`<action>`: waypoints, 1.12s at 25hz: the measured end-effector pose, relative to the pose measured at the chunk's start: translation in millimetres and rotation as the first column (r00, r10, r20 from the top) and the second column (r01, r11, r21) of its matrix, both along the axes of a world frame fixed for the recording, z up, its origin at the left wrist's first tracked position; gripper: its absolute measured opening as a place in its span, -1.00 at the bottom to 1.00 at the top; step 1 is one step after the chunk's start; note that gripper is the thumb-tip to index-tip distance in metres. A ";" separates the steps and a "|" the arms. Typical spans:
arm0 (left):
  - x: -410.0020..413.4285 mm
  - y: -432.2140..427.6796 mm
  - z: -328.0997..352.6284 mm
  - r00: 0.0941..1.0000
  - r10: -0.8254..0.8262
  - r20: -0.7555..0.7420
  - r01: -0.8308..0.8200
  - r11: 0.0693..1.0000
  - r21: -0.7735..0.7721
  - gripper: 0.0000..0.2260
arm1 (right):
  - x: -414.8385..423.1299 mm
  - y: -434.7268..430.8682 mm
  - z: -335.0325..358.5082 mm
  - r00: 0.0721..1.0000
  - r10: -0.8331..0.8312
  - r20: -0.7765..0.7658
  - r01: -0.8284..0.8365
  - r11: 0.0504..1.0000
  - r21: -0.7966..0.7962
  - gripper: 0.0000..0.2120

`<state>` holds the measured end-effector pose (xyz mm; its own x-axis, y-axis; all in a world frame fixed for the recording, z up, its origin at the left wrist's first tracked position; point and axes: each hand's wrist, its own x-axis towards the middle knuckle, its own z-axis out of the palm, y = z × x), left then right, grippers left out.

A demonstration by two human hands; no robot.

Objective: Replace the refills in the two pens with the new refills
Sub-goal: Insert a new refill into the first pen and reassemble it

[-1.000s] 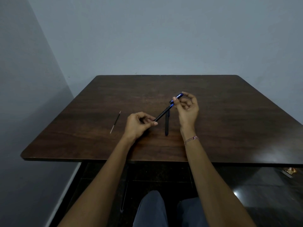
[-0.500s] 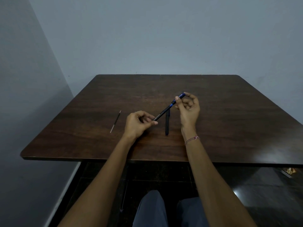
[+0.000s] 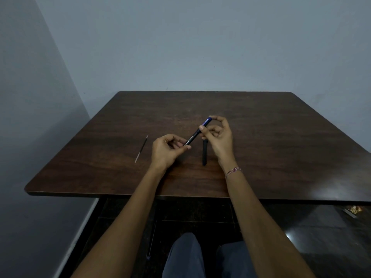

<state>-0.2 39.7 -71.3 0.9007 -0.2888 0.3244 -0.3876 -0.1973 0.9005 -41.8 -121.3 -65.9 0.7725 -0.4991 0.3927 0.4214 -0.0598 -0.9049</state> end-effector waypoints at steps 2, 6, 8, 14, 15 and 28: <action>0.0 0.1 0.0 1.000 0.009 0.005 -0.009 1.000 -0.010 -0.77 | 0.3 0.4 -1.7 0.999 0.040 -0.033 -0.041 0.999 -0.026 -0.53; -0.1 0.8 1.4 1.000 -0.017 0.000 0.017 1.000 0.002 -0.79 | 0.1 0.7 -3.9 0.996 0.073 -0.047 -0.076 0.996 -0.048 -0.41; 0.3 0.5 1.2 0.999 -0.045 -0.013 0.045 0.999 0.025 -0.81 | 0.2 -0.1 -2.5 0.999 0.047 -0.015 -0.048 0.999 -0.004 -0.43; -0.9 0.0 -0.8 0.994 -0.085 -0.063 0.083 0.996 -0.043 -0.76 | 1.6 -5.6 -1.3 0.994 -0.097 0.052 0.086 0.980 0.180 -0.48; -1.1 0.2 -0.9 0.993 -0.093 -0.067 0.089 0.994 -0.064 -0.76 | 1.6 -6.3 -1.5 0.993 -0.102 0.051 0.090 0.978 0.188 -0.48; -2.6 0.4 -2.3 0.986 -0.120 -0.119 0.102 0.984 -0.147 -0.74 | -5.1 1.9 0.3 0.999 -0.025 0.030 0.023 0.997 0.068 -0.29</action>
<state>-2.8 40.1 -73.6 0.9018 -0.3495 0.2542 -0.2813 -0.0282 0.9592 -46.8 -119.4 -65.7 0.7484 -0.5434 0.3804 0.4479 -0.0089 -0.8940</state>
